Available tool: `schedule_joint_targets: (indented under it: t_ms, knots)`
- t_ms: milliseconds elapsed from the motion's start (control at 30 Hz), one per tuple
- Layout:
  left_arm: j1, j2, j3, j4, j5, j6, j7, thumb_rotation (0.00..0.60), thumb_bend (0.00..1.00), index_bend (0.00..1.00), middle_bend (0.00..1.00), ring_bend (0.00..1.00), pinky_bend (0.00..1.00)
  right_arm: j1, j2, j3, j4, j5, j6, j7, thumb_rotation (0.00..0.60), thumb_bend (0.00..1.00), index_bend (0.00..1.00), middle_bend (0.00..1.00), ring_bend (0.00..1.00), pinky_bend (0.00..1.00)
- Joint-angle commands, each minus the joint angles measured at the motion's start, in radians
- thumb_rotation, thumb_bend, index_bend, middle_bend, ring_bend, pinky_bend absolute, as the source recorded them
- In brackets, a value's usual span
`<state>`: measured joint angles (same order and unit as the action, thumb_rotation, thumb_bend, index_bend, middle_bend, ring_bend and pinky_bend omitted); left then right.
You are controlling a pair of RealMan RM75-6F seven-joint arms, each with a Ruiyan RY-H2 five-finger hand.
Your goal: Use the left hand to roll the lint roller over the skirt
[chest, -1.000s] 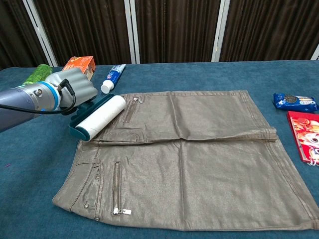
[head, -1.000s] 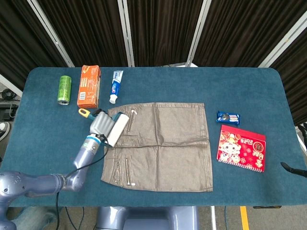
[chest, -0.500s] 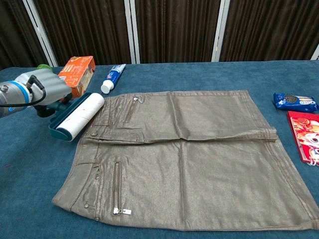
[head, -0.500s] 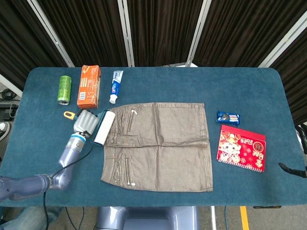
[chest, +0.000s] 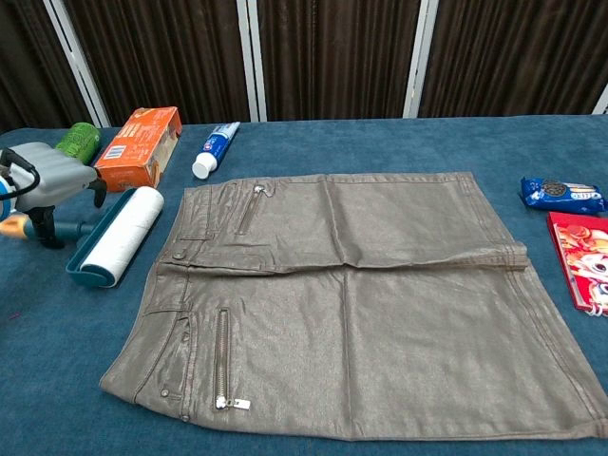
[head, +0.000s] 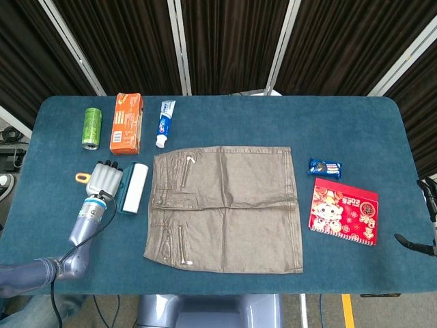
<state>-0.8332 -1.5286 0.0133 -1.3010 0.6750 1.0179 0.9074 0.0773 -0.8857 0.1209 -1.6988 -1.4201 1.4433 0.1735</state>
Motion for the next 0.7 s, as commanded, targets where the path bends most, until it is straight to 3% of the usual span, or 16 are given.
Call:
schedule_joint_targets:
  t_ms: [33, 200, 267, 400, 700]
  knots:
    - [0.052, 0.077, -0.037, -0.116, 0.022, 0.075, -0.086, 0.6, 0.0, 0.0, 0.0, 0.0, 0.05, -0.001, 0.002, -0.003, -0.003, -0.009, 0.004, 0.004, 0.6, 0.0, 0.0, 0.0, 0.0, 0.0]
    - [0.114, 0.17, -0.071, -0.255, 0.094, 0.167, -0.208, 0.6, 0.0, 0.0, 0.0, 0.0, 0.01, -0.003, 0.005, -0.007, -0.01, -0.023, 0.011, 0.009, 0.6, 0.0, 0.0, 0.0, 0.0, 0.0]
    - [0.2, 0.249, -0.106, -0.392, 0.198, 0.3, -0.381, 0.6, 0.0, 0.0, 0.0, 0.0, 0.0, -0.006, 0.008, -0.008, -0.015, -0.032, 0.019, 0.011, 0.6, 0.0, 0.0, 0.0, 0.0, 0.0]
    - [0.31, 0.324, -0.068, -0.49, 0.376, 0.438, -0.514, 0.6, 0.0, 0.0, 0.0, 0.0, 0.0, -0.01, 0.009, -0.011, -0.014, -0.039, 0.028, 0.013, 0.6, 0.0, 0.0, 0.0, 0.0, 0.0]
    - [0.5, 0.385, 0.049, -0.588, 0.59, 0.629, -0.575, 0.6, 0.0, 0.0, 0.0, 0.0, 0.0, -0.019, 0.011, -0.014, -0.016, -0.055, 0.053, 0.007, 0.6, 0.0, 0.0, 0.0, 0.0, 0.0]
